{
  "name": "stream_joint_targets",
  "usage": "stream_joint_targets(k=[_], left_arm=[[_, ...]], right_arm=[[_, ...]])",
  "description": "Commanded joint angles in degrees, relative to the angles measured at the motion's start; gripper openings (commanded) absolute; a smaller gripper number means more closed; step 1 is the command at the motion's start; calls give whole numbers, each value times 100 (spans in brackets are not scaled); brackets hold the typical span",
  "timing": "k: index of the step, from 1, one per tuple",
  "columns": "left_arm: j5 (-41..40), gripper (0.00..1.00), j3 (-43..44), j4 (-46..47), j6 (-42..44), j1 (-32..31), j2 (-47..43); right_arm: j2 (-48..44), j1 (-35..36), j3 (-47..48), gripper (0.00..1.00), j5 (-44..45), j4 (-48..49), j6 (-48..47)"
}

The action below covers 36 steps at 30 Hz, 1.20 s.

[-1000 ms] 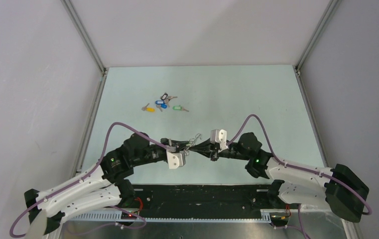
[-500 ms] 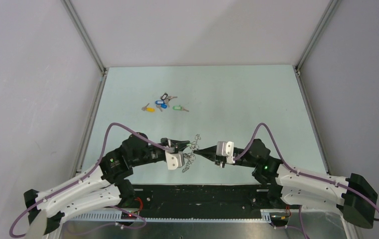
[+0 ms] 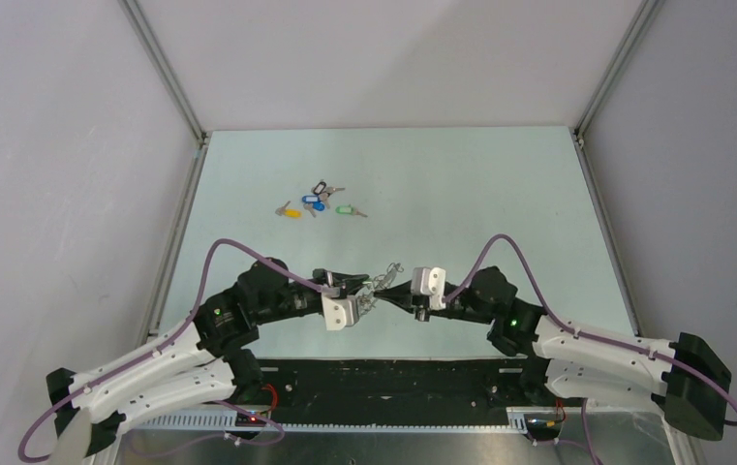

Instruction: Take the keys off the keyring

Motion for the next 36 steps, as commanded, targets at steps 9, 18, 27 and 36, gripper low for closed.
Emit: stream_joint_targets(k=[9,18,27,36], left_arm=[[96,0,14,269,58,-8,-95],[86,0,7,271,98,-12,-106],[180,0,23,264,108,-7,-9],[297,0,20,260,120,-8,20]], right_arm=[[144,-296,634,0,-413,-520,1177],[292,-738,812,0,-750,-504,2331],[588,-878,1318,0,-897,-948,3081],[913,-1139,1574,0,-793,-1144,4211]])
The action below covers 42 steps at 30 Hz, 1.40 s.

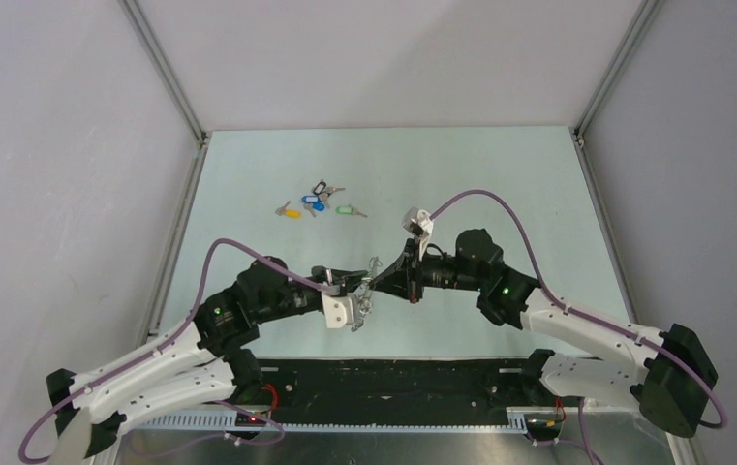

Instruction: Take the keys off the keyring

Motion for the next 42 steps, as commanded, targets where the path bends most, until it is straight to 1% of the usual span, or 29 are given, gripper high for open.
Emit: stream_joint_targets(k=[1,9,16,18,22,23,24,25,26,28,30,34,38,40,42], left_arm=[[331,0,22,203,55,-27,15],[400,0,15,211,58,-32,37],[514,0,28,216,48,-40,109],[507,0,33,219,34,-39,112],[402,0,50,216,-44,-42,108],[366,0,52,216,-64,-37,104],[292,0,61,213,-82,-37,102],[254,0,57,212,-92,-36,104],[163,0,66,211,-128,-36,97],[54,0,75,203,-165,-36,86],[-32,0,83,207,-197,-36,82],[-143,0,93,204,-274,-38,96],[-155,0,184,214,-521,-36,217],[-228,0,295,204,-811,-43,300],[-470,0,440,189,-1243,-66,510]], right_arm=[[155,-184,381,0,142,186,795],[544,-276,482,0,-160,396,1941],[801,-233,522,0,-333,870,2231],[829,-173,548,0,-315,833,2109],[706,-90,570,0,-147,519,1392],[588,-88,571,3,-25,418,1264],[523,-98,571,12,27,191,977],[373,-105,558,16,146,-33,819],[279,-111,556,25,227,-225,461],[3,-112,519,33,495,-587,-30],[-321,-138,396,36,705,-802,-415],[-1181,-217,-80,37,926,-837,-999],[-1961,-211,-847,37,1067,-472,-1459],[-2311,-212,-1146,37,1183,-231,-1558],[-2580,-209,-1339,37,1276,-100,-1559]])
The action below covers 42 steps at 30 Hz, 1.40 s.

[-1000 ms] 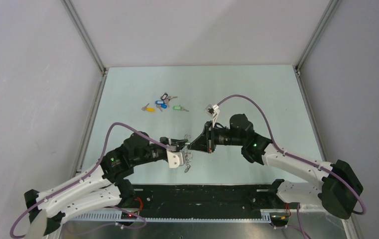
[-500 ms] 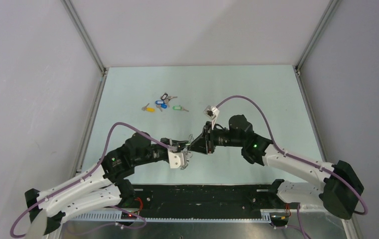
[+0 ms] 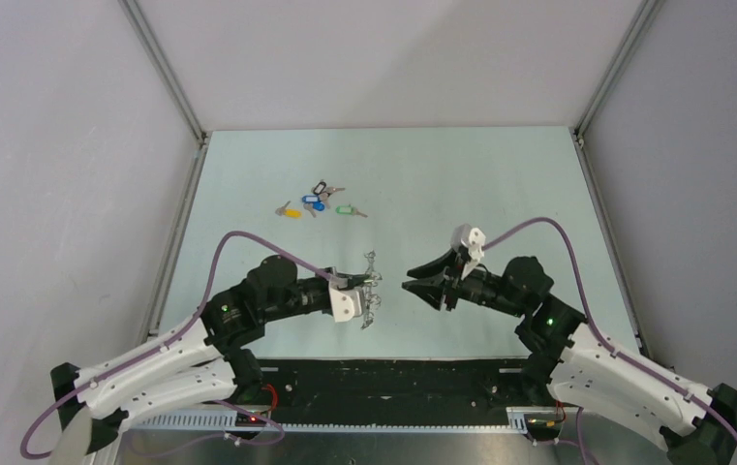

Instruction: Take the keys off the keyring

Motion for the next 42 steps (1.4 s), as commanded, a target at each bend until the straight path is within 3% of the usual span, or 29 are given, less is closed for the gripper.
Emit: stream_joint_targets(k=[1,4,7,13,15,18,20,27,34,42], left_arm=[[-441,0,531,263,-1043,-64,295],[-716,0,767,74,-1583,-79,538],[-958,0,995,-77,-1998,-85,683],[-1484,0,1076,-182,-2440,-85,822],[-1786,0,1119,-201,-2686,-85,880],[-2031,0,1160,-246,-3066,-87,943],[-2113,0,1166,-266,-3285,-87,974],[-2207,0,1098,-255,-3564,-80,824],[-1475,0,908,-137,-3420,-81,665],[-1281,0,834,-110,-3290,-81,657]], right_arm=[[-499,-2,-442,37,393,454,-414],[-649,20,-516,40,476,424,-278],[-627,106,-519,49,510,441,-125],[-434,522,-519,63,1343,721,-7],[-292,605,-513,71,1612,930,93],[88,671,-491,94,1701,1359,294],[367,696,-404,98,1828,1491,374],[999,930,-256,99,2324,1941,-143],[1195,931,-249,98,1693,2075,-1394],[1228,920,10,80,1339,1473,-2814]])
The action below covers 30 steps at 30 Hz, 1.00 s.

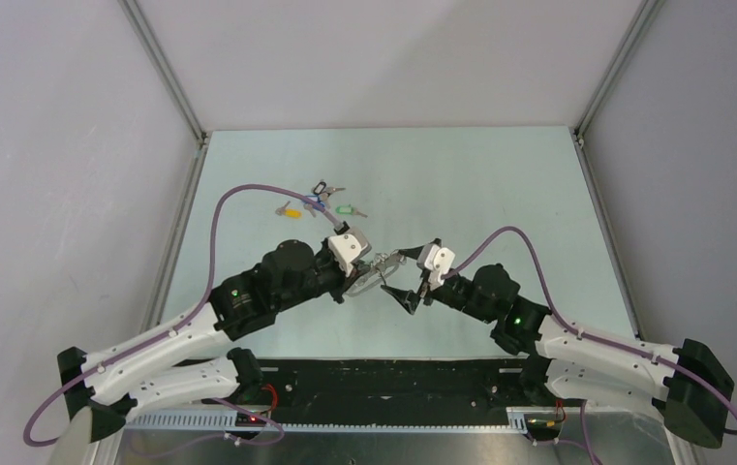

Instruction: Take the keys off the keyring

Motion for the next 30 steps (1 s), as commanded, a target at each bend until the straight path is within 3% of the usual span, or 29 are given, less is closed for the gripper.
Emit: stream_joint_targets(k=[1,5,19,21,23,24,25,26,27,30], left_arm=[[239,0,4,371,73,-30,-91],[250,0,5,381,90,-27,-110],[498,0,-110,500,91,-26,-463],[529,0,-132,521,86,-25,-514],[561,0,-148,543,86,-25,-531],[565,0,-149,566,74,-32,-535],[557,0,-150,576,50,-29,-534],[529,0,-148,583,29,-26,-527],[499,0,-140,593,-25,-30,-525],[324,0,-131,729,-176,-26,-597]], right_arm=[[56,20,433,77,-317,-171,-1014],[112,-20,693,66,-686,-517,-1300],[603,-40,1169,60,-1081,-1526,-1569],[601,-39,1171,53,-1006,-1571,-1550],[592,-39,1171,37,-915,-1555,-1527],[578,-30,1167,25,-884,-1540,-1516],[551,-21,1167,19,-789,-1478,-1515],[535,-10,1173,5,-651,-1440,-1515],[494,-2,1174,0,-563,-1348,-1534],[453,21,1253,0,90,-1274,-1677]])
